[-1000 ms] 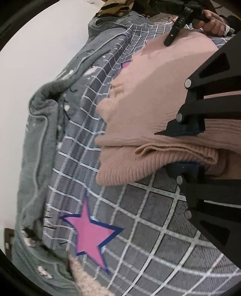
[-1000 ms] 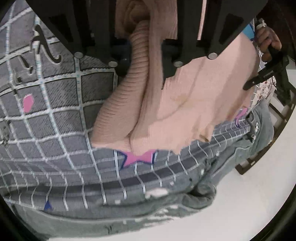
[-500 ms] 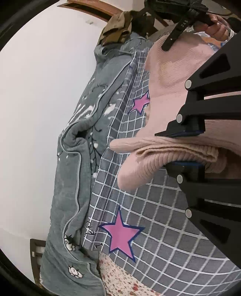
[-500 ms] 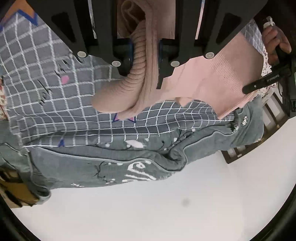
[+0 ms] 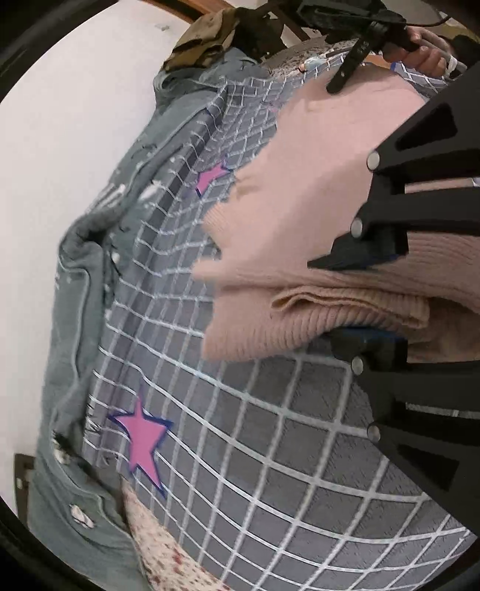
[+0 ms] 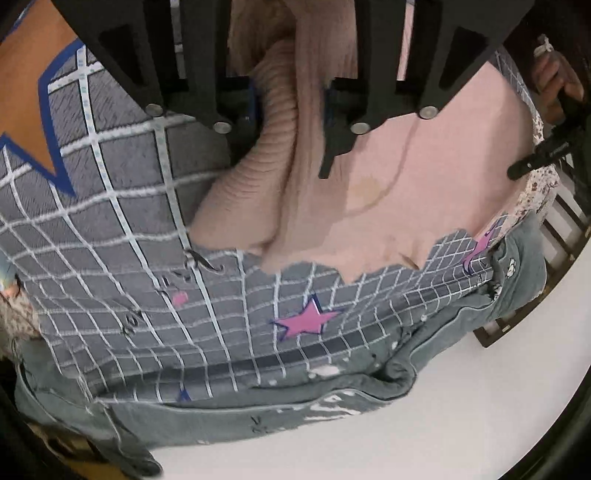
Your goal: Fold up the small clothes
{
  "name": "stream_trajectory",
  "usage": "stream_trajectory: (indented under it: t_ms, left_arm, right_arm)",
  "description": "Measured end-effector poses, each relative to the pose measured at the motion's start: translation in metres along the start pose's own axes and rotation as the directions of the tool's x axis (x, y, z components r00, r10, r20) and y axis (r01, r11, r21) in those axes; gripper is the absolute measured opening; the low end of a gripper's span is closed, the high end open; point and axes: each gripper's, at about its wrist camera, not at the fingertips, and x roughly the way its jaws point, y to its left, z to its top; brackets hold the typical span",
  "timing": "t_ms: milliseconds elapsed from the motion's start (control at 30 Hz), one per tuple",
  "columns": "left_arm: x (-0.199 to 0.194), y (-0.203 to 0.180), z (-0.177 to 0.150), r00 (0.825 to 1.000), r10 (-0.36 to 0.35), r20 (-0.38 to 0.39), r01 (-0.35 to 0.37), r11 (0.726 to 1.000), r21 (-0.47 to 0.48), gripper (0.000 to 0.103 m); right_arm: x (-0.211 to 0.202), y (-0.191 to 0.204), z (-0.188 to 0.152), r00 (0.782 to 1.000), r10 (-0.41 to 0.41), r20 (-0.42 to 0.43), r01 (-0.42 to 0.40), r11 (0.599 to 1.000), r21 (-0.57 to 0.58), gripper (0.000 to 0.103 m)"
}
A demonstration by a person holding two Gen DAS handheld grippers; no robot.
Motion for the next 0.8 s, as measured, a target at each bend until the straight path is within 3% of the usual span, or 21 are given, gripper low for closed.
stream_trajectory:
  t_ms: [100,200,333,433,467,500,533,567,667,733,800]
  left_arm:
    - [-0.003,0.007,-0.001,1.000,0.016,0.001,-0.016,1.000,0.017,0.036]
    - [-0.005,0.010,-0.001,0.999,0.038,0.010,-0.038,0.999,0.028,0.047]
    - [-0.008,0.007,-0.003,1.000,0.027,0.016,-0.028,0.998,0.052,0.051]
    - [-0.007,0.006,-0.004,1.000,0.003,0.005,-0.003,0.998,0.067,0.055]
    - [-0.005,0.006,-0.003,1.000,0.006,0.006,-0.006,0.997,0.072,0.055]
    - [-0.004,0.006,-0.003,1.000,0.009,0.005,-0.009,0.997,0.073,0.056]
    - [-0.001,0.006,-0.002,1.000,0.010,0.001,-0.010,0.997,0.073,0.056]
    - [0.002,0.007,-0.001,1.000,0.009,-0.002,-0.008,0.998,0.070,0.056]
    - [0.009,0.007,0.003,1.000,-0.009,-0.007,0.009,0.998,0.060,0.056]
    - [0.015,0.007,0.005,1.000,-0.011,-0.020,0.012,0.998,0.056,0.057]
    - [0.020,0.007,0.006,0.999,-0.022,-0.036,0.024,0.998,0.052,0.058]
  right_arm:
    - [-0.014,-0.004,0.000,0.999,-0.036,0.039,0.037,0.999,-0.026,0.048]
    - [-0.021,-0.006,0.006,0.996,-0.040,0.079,0.041,0.999,-0.022,0.052]
    - [0.005,-0.009,0.015,0.998,-0.028,0.057,0.027,0.999,0.021,0.059]
    - [0.027,-0.018,0.022,0.999,0.026,0.029,-0.029,0.994,0.108,0.063]
    - [0.029,-0.018,0.026,0.999,0.027,0.029,-0.030,0.993,0.117,0.058]
    - [0.029,-0.018,0.030,0.999,0.022,0.041,-0.027,0.993,0.116,0.032]
    - [0.026,-0.014,0.036,0.997,0.014,0.074,-0.021,0.996,0.092,0.019]
    - [0.022,-0.010,0.040,0.995,0.012,0.102,-0.019,0.998,0.064,0.015]
    - [0.006,-0.001,0.045,0.979,0.026,0.203,-0.024,1.000,-0.012,0.013]
    - [0.012,-0.003,0.045,0.985,-0.008,0.172,0.012,1.000,-0.020,0.014]
    - [0.023,-0.007,0.041,0.990,-0.088,0.108,0.093,0.995,-0.035,0.023]
